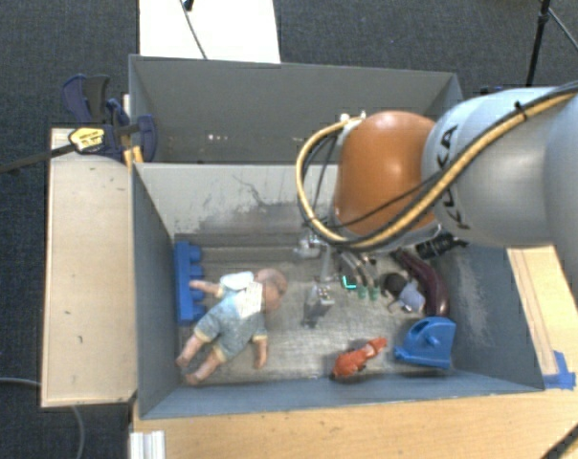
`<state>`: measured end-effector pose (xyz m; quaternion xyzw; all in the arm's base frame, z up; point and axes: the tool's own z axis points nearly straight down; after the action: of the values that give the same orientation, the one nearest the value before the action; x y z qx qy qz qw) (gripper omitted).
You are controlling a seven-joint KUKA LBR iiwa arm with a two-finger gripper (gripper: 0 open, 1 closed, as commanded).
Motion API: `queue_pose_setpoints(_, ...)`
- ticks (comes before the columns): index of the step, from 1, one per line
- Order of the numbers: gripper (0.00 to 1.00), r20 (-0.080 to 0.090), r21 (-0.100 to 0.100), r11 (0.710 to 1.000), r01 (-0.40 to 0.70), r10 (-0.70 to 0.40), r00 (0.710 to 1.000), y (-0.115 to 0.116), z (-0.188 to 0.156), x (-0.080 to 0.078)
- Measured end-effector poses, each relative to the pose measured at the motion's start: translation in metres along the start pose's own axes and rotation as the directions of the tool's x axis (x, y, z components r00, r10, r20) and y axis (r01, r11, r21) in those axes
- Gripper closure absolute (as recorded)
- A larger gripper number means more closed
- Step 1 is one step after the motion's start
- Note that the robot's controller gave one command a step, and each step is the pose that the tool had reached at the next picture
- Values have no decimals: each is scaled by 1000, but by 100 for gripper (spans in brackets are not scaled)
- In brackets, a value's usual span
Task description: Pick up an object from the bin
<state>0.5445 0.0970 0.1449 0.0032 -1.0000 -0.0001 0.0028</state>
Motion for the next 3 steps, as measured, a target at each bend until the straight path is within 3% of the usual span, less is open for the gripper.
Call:
queue_pose_setpoints(1,0,8,-1,1000,-2,2,1000,0,-4,-2)
queue_pose_setpoints(2,0,16,1,999,40,-41,999,21,20,-14)
queue_pose_setpoints(3,0,8,-1,999,44,-44,999,47,65,-24)
